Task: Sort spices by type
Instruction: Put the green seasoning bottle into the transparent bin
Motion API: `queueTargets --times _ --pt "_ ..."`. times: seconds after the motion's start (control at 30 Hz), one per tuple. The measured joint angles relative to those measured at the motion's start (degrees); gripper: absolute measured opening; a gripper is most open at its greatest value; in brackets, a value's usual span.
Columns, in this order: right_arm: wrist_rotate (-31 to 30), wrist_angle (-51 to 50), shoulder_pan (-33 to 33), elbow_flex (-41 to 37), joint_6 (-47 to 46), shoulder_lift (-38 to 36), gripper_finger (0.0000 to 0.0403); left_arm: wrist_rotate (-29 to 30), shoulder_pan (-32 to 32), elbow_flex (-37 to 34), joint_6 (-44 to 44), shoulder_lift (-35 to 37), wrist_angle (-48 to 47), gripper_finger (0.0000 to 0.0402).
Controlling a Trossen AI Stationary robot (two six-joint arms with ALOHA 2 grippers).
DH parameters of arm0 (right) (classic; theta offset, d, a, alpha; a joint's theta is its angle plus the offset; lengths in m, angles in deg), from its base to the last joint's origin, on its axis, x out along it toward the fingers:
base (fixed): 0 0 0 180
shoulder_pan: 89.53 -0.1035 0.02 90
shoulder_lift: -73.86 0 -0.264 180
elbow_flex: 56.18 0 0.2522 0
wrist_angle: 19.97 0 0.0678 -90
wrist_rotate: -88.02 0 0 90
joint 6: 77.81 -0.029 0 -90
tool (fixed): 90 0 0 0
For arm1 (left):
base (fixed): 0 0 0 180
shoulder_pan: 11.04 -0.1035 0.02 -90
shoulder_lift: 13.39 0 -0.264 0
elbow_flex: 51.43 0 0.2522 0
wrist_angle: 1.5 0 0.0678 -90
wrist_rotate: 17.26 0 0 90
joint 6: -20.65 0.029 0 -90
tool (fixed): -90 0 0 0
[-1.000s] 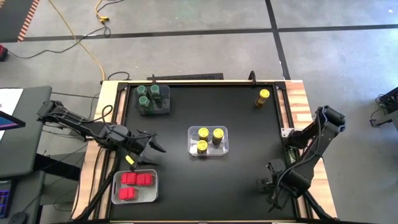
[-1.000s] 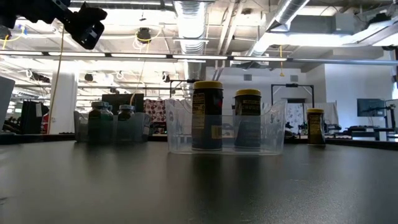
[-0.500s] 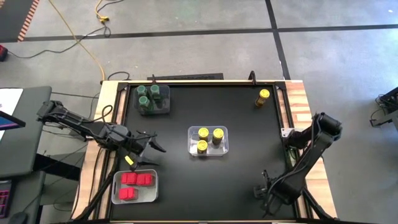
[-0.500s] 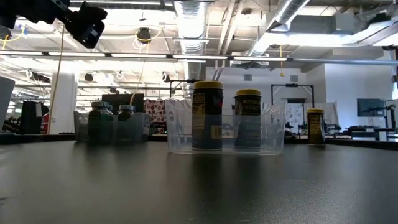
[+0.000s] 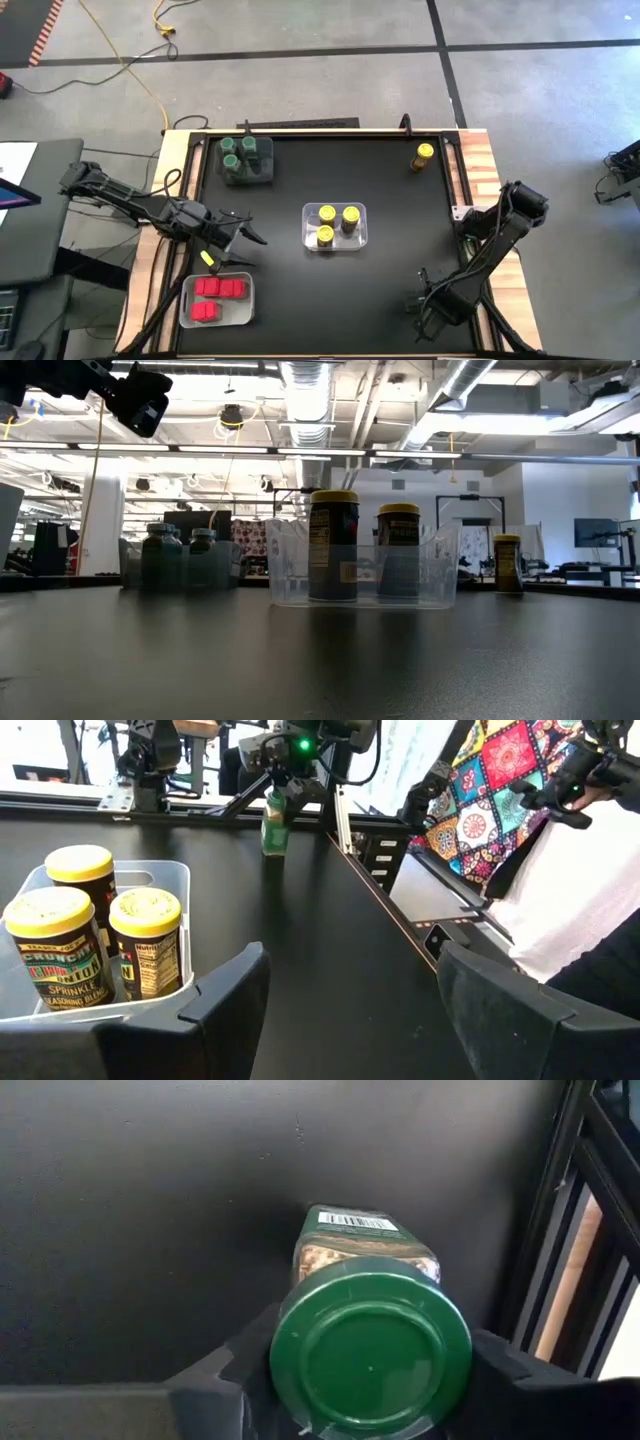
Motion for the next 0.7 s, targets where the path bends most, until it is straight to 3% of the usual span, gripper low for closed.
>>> queueTargets --times 0.2,0.37,0.53,0.7 --pt "-11.35 -3.06 3.14 4.43 3.7 -0.96 0.0219 0.0 0.0 0.0 -0.47 0.0 0.5 0.0275" --pt "-19.14 -12.66 9.91 10.54 15.38 -4.73 0.0219 0.28 -0.02 0.0 0.15 0.0 0.74 0.0275" --pt "-28.89 -14.76 21.94 14.81 35.57 -10.04 0.0219 0.33 0.0 0.0 -0.66 0.0 0.72 0.0275" --pt "-29.77 -1.87 39.19 16.57 64.48 -13.58 0.0219 1.32 -0.69 0.0 1.11 0.02 2.69 0.0275"
